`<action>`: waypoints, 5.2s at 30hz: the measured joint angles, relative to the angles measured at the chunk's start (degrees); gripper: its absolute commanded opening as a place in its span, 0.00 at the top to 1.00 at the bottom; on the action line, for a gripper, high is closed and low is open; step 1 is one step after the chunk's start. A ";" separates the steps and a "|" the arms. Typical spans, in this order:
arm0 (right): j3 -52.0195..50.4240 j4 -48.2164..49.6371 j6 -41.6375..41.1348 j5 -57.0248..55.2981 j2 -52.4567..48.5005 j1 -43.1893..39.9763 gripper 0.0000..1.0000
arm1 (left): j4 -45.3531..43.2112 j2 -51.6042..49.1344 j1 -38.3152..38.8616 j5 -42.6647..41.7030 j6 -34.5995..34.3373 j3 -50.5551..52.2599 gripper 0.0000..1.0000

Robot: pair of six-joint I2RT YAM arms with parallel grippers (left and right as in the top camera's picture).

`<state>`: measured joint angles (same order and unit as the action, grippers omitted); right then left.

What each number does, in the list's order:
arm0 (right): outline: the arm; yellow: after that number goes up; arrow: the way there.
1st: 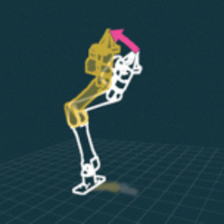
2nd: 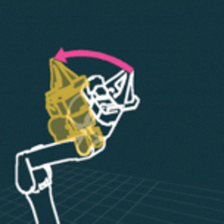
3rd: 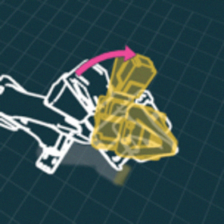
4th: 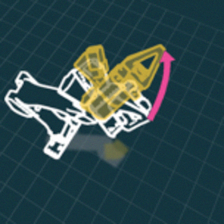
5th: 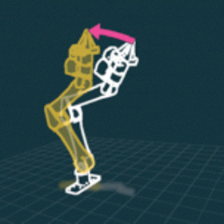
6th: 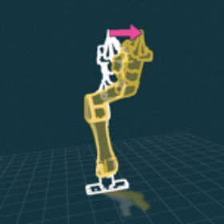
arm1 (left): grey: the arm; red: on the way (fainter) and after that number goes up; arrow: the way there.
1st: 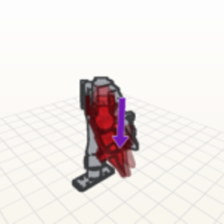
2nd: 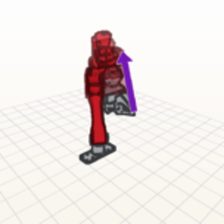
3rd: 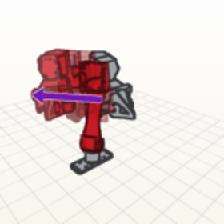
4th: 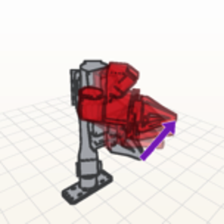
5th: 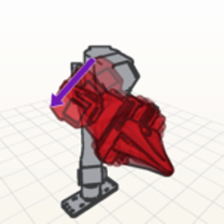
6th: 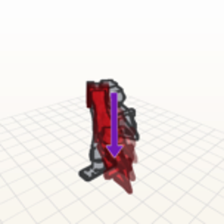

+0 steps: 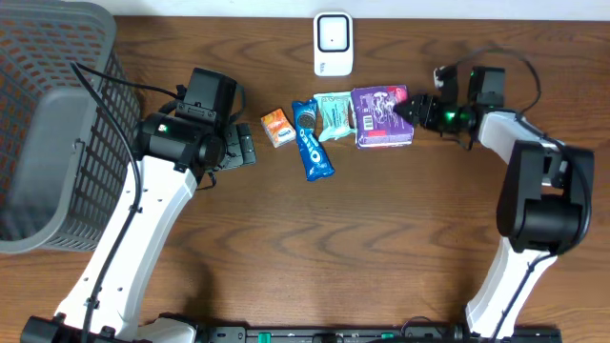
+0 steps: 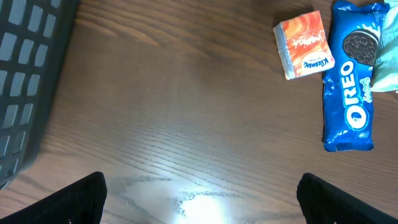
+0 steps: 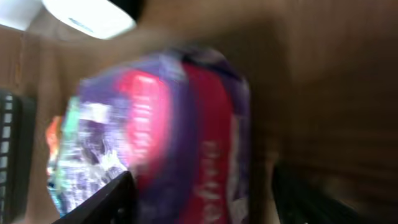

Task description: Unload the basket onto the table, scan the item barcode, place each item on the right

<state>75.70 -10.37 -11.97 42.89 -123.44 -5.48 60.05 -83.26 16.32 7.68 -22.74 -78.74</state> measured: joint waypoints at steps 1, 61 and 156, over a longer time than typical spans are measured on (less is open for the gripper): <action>0.31 0.07 -0.13 1.07 -0.81 0.20 0.90 | 0.00 0.00 0.00 0.00 0.00 0.00 0.02; 33.59 -50.77 15.87 -24.83 4.46 10.29 0.34 | 0.04 0.00 0.00 0.00 0.00 0.00 0.02; 14.67 -30.77 16.50 -70.77 -2.82 35.34 0.64 | 0.00 0.00 0.00 0.00 0.00 0.00 0.02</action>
<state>90.37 -41.15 4.54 -27.88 -126.26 29.87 60.05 -83.26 16.32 7.68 -22.74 -78.74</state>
